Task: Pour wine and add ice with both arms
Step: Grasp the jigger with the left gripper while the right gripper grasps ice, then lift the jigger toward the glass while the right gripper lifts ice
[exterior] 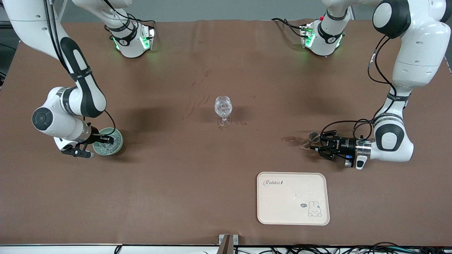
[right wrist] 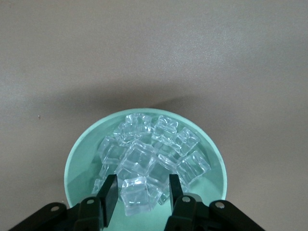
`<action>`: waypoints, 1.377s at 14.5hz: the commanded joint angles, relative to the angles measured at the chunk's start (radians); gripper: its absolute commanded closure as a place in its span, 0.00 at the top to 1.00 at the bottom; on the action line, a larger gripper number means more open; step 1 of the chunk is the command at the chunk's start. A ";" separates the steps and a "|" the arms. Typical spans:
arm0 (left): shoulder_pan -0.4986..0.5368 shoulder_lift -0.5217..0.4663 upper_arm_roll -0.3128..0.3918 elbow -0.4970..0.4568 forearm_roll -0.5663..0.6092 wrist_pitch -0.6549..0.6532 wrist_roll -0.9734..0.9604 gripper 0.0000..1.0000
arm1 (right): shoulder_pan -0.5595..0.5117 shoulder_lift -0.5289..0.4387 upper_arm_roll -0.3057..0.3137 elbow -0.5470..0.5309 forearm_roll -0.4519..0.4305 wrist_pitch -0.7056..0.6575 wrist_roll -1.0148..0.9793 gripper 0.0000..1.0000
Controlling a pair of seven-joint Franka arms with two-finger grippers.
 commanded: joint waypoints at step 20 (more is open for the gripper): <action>-0.008 -0.013 -0.002 -0.050 -0.111 0.029 0.095 0.00 | 0.011 0.001 0.003 -0.020 0.017 0.009 0.036 0.33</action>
